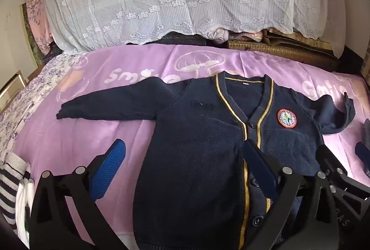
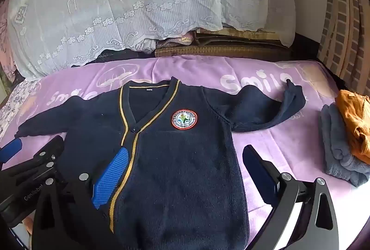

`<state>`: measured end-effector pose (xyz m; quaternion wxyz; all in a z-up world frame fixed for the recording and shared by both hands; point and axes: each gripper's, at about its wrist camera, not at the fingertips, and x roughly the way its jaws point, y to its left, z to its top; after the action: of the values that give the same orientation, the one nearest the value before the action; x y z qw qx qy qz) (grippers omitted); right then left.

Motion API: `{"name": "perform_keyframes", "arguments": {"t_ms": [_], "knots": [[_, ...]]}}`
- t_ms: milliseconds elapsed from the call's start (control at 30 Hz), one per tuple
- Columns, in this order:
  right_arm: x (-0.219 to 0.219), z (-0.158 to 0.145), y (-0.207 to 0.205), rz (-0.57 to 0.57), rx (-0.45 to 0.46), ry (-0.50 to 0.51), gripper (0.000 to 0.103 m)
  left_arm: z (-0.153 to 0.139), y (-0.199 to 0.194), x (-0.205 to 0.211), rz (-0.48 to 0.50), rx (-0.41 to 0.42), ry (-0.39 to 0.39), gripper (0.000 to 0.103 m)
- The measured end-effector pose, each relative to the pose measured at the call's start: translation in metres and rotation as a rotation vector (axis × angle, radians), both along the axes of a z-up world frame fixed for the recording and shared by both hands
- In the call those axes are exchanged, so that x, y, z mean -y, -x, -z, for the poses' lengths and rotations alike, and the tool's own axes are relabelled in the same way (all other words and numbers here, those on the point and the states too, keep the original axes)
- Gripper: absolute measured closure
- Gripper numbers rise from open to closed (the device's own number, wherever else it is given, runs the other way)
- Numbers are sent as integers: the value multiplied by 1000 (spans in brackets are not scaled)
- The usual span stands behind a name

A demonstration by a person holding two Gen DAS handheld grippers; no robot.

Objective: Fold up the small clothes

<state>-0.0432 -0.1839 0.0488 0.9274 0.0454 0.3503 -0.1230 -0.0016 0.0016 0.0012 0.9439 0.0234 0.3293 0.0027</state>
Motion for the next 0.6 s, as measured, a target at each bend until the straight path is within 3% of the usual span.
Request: {"name": "perform_keyframes", "arguments": {"t_ms": [167, 267, 600], "knots": [[10, 3, 2, -6, 12, -13, 3, -3, 9, -13, -31, 28, 100, 4], [0, 4, 0, -4, 3, 18, 3, 2, 5, -17, 10, -36, 124, 4], [-2, -3, 2, 1, 6, 4, 3, 8, -1, -7, 0, -57, 42, 4]]}}
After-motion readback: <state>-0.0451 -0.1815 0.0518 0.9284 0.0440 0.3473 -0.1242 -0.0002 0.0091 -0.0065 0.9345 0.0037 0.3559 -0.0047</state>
